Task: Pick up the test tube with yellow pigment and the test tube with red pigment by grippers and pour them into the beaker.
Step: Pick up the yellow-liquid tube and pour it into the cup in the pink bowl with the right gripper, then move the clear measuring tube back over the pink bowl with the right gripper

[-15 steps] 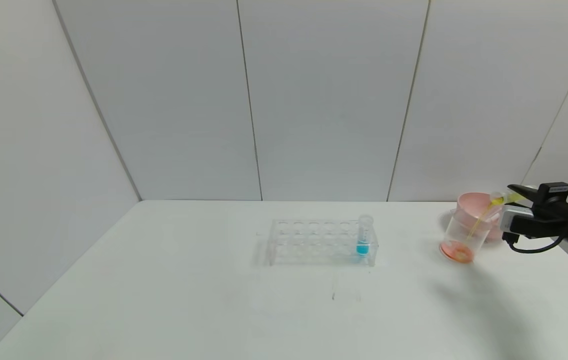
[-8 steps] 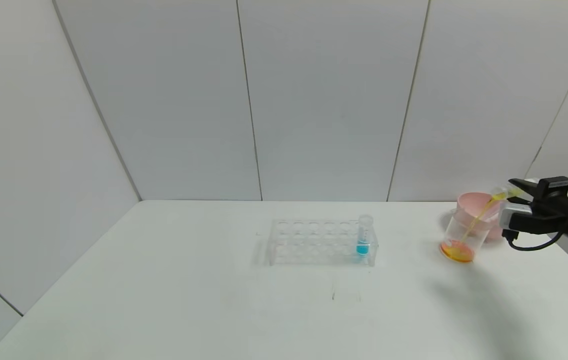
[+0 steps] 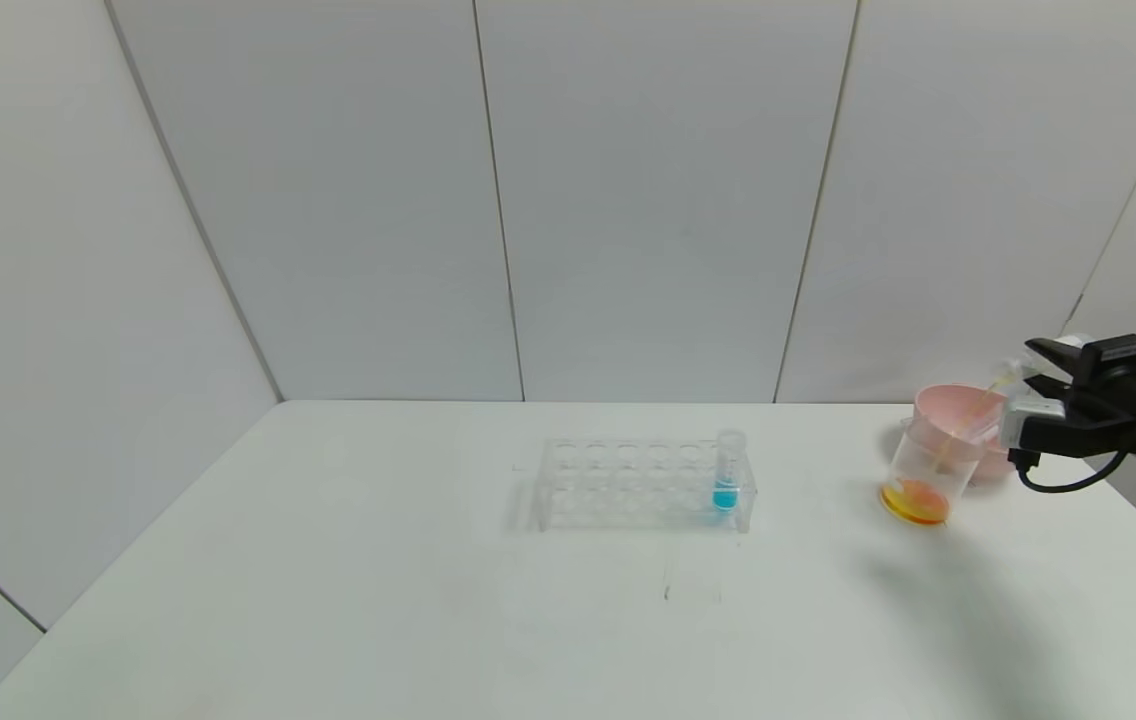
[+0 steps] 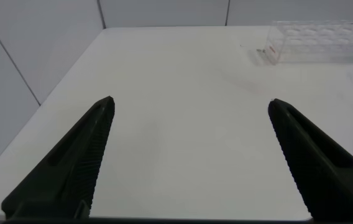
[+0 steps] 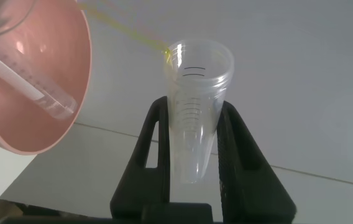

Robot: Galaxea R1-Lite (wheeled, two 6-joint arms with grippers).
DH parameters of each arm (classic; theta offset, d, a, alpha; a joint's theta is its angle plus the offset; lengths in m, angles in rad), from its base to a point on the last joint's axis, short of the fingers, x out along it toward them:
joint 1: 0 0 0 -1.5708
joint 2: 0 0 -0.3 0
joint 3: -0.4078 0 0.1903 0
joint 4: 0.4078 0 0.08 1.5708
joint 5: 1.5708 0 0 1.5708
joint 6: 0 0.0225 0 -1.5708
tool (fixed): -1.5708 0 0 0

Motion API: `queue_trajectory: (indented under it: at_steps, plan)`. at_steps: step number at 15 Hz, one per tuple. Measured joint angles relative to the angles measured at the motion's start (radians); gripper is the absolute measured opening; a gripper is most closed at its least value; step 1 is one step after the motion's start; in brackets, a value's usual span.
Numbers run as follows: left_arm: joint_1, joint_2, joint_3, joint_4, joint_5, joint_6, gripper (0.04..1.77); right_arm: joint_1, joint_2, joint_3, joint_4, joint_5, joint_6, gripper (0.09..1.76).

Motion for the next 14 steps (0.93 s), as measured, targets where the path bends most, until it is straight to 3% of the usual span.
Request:
queue_trajectory:
  at_steps: [8,10,14]
  plan:
    - [0.000,0.000,0.000,0.000,0.000,0.000,1.76,0.014,0.000,-0.002,0.005,-0.047,0.052,0.51]
    - [0.000,0.000,0.000,0.000,0.000,0.000,1.76,0.039,0.000,-0.038,0.021,-0.071,0.209,0.51]
    - [0.000,0.000,0.000,0.000,0.000,0.000,1.76,0.092,0.001,-0.190,0.144,-0.182,0.703,0.51]
